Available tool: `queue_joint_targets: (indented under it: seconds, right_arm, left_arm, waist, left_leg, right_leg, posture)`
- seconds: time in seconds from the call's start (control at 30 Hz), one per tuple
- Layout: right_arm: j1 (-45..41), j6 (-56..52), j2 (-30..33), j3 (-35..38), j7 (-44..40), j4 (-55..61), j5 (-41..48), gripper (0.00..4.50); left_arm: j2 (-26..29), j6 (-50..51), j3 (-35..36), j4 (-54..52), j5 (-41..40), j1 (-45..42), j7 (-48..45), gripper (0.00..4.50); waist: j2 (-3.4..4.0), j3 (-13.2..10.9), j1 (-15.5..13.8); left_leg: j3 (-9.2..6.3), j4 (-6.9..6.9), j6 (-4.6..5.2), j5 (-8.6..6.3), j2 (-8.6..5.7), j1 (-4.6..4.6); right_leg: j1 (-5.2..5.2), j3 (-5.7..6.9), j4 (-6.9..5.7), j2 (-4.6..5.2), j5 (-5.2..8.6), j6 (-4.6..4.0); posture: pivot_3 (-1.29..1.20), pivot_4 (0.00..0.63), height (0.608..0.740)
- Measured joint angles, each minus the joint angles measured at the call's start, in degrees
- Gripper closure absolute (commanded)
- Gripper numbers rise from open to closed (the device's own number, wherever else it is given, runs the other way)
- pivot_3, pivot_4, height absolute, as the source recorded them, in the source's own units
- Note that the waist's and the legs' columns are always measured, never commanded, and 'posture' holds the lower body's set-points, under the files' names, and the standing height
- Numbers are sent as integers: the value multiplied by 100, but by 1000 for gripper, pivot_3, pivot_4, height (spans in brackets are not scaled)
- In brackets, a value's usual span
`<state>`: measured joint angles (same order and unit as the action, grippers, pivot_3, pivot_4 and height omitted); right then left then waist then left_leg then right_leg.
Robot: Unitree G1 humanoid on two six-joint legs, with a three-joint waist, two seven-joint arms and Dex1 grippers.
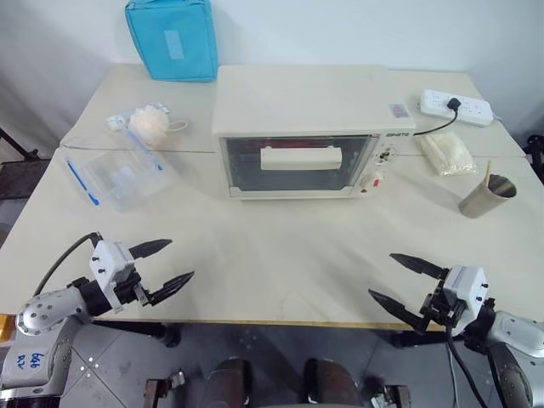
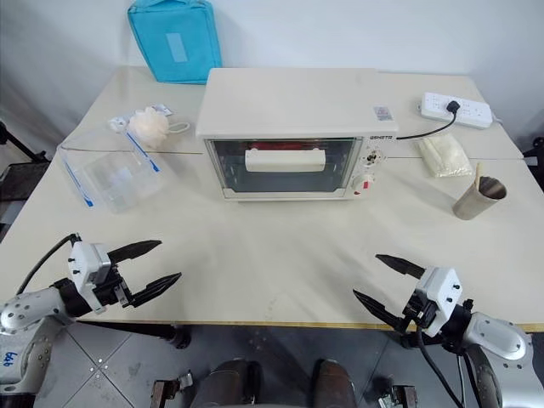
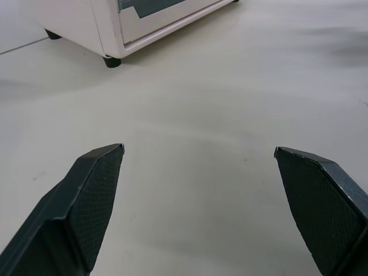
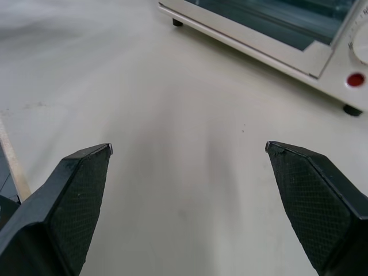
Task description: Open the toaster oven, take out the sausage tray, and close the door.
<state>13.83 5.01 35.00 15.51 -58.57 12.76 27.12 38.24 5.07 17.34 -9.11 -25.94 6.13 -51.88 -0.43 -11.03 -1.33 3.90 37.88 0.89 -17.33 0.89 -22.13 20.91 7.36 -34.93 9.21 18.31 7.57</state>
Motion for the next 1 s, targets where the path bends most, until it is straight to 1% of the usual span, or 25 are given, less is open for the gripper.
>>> queue_joint_targets:
  seconds: [0.1, 0.2, 0.27, 0.37, 0.5, 0.67, 0.73, 0.87, 1.0]
  right_arm:
    - [-129, -103, -46, -55, -8, -3, 99, 0]
    - [-887, -1010, -145, -322, 201, 43, 697, 0]
    - [-1457, -1461, -145, -429, 298, 19, 886, 0]
    - [-2223, -1920, -160, -664, 301, -208, 988, 0]
    - [-3092, -2315, -383, -934, 311, -728, 997, 0]
    - [-4229, -2211, -828, -1102, 455, -1615, 657, 0]
    - [-4475, -2153, -943, -1150, 453, -1778, 559, 0]
    - [-4949, -1945, -1396, -1297, 549, -2015, 387, 0]
    - [-4971, -1889, -1536, -1288, 449, -2087, 388, 0]
  left_arm:
    - [1, 119, 1, -11, -109, 9, -17, 43]
    - [211, 809, 123, -90, -887, 23, -430, 43]
    - [282, 1169, 397, -153, -1434, -106, -589, 43]
    - [354, 1417, 640, -290, -1766, -330, -576, 43]
    - [233, 1572, 668, -549, -1934, -580, -345, 43]
    - [-114, 1612, 657, -750, -2043, -680, -7, 43]
    - [-187, 1607, 626, -851, -2038, -643, 81, 43]
    - [-381, 1592, 466, -940, -1981, -555, 217, 43]
    - [-400, 1563, 432, -968, -1908, -527, 286, 43]
  waist:
    - [0, 0, 2]
    - [-2, -3, 106]
    - [12, -11, 133]
    - [18, -14, 125]
    - [18, -14, 133]
    - [18, -14, 164]
    - [18, -14, 158]
    - [18, -14, 166]
    - [17, -14, 152]
  left_leg:
    - [0, 0, 0, 0, 1, 0]
    - [6, 3, -4, 4, 7, -3]
    - [4, 3, -6, 5, 7, -3]
    - [3, 0, -7, 5, 4, -9]
    - [9, 5, -1, 7, -5, -22]
    - [32, 8, -1, 10, -3, -23]
    - [34, 7, -2, 11, 0, -23]
    - [48, 9, -2, 12, 0, -23]
    - [48, 9, -1, 12, -1, -24]
  right_leg:
    - [1, 0, 0, 0, 0, 0]
    - [17, -12, -7, -1, -1, -2]
    - [24, -12, -10, 2, 1, -6]
    - [26, -6, -25, 0, 2, -7]
    - [33, -7, -27, 2, -2, -1]
    - [52, -17, -41, 0, -4, 3]
    - [56, -17, -46, -2, -4, 3]
    - [63, -28, -51, -2, -4, 3]
    - [65, -32, -51, -1, -4, 3]
  posture:
    - [0, 150, 740]
    - [0, 150, 740]
    - [0, 150, 740]
    - [0, 150, 740]
    - [0, 150, 740]
    - [0, 150, 740]
    - [0, 150, 740]
    - [0, 150, 740]
    - [0, 150, 740]
